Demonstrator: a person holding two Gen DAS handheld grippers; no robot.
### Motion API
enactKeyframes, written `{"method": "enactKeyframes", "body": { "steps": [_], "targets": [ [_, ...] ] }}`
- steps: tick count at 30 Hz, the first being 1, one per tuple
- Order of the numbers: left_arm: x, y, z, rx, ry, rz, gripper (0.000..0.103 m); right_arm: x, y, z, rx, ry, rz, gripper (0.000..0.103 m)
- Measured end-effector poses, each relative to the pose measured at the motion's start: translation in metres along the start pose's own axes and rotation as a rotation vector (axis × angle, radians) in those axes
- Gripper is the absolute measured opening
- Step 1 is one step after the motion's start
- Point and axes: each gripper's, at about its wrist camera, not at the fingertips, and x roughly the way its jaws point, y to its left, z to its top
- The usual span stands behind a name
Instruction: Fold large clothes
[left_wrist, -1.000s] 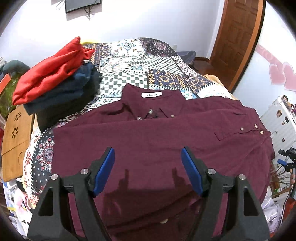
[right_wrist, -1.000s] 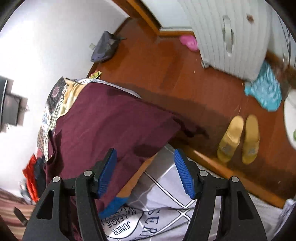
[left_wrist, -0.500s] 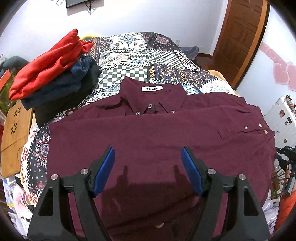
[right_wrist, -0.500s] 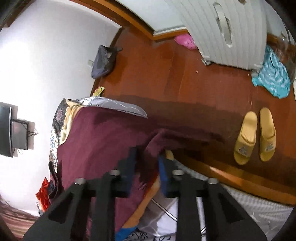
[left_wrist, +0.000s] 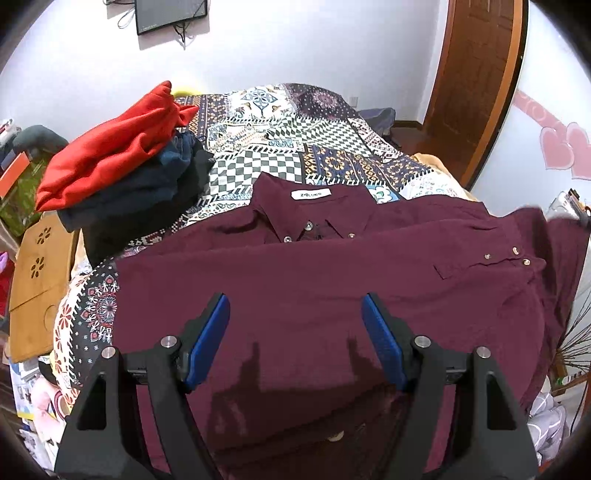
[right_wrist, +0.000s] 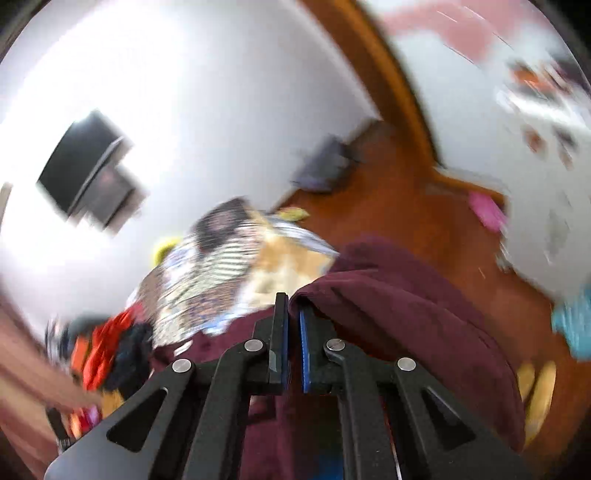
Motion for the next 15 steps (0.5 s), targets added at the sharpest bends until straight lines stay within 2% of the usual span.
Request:
{"method": "enactKeyframes", "body": {
  "steps": [4,6,8,12,15],
  "targets": [
    [-0.008,0.009,-0.004,-0.023,-0.021,-0.009,0.073,0.010,0.072,-0.019,-0.207,0.064,0.096,0.005],
    [-0.009,0.016,-0.007,-0.038,-0.024,-0.009,0.073,0.027,0.093,-0.039,-0.268,0.144,0.125,0.005],
    [-0.010,0.021,-0.010,-0.050,-0.020,-0.011,0.073,0.050,0.101,-0.064,-0.284,0.252,0.163,0.005],
    [-0.008,0.029,-0.017,-0.063,-0.006,-0.009,0.073,0.092,0.089,-0.102,-0.281,0.422,0.139,0.009],
    [-0.007,0.031,-0.021,-0.063,0.004,-0.007,0.073,0.100,0.080,-0.112,-0.262,0.480,0.116,0.011]
  ]
}}
